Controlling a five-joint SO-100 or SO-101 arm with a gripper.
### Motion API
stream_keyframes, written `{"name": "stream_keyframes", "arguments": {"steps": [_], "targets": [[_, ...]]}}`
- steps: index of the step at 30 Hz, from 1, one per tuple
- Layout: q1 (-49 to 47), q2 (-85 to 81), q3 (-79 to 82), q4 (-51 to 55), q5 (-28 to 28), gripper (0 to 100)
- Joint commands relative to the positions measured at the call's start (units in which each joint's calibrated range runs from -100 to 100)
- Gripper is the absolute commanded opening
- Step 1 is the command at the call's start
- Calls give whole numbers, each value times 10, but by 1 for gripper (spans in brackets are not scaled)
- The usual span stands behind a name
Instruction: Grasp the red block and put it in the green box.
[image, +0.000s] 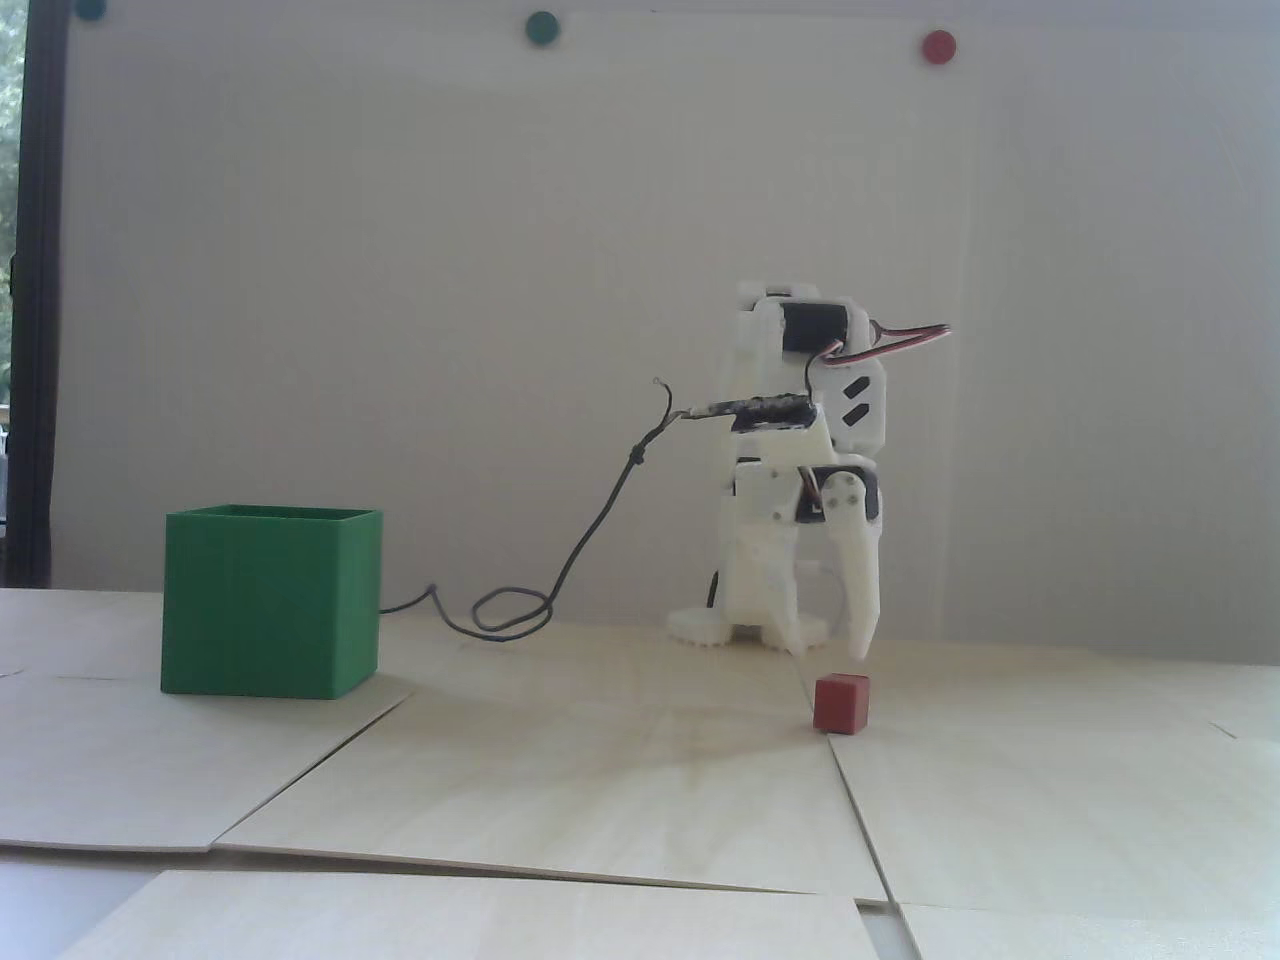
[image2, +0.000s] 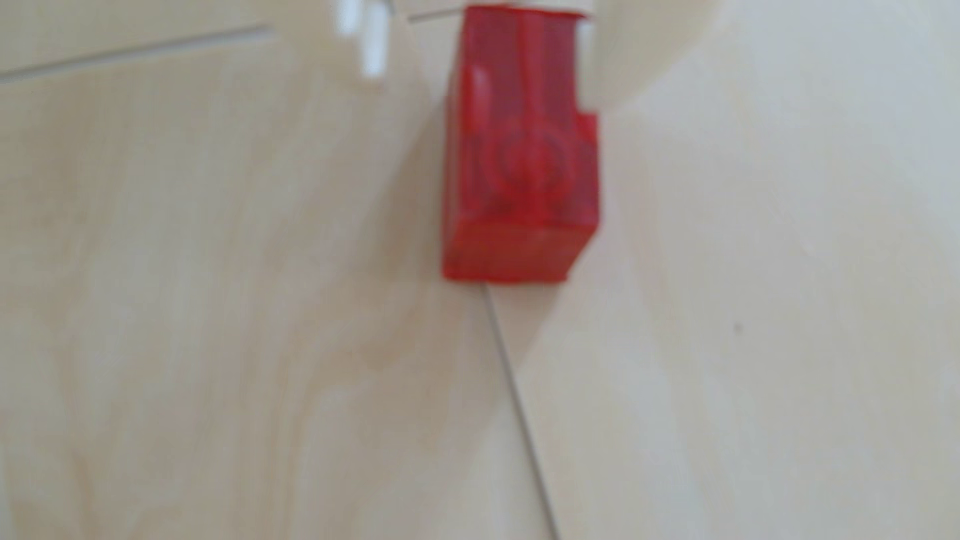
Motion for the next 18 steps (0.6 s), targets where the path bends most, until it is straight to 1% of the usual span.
{"name": "stream_keyframes", "arguments": {"steps": [1,5,10,15,18], "targets": [[-8,-12,-48,-14,8,13],[-8,2,-50,-14,8,13],[-6,39,-111,-8,8,13],[-5,43,-127,-8,8,14],[-6,42,-126,-8,9,18]]}}
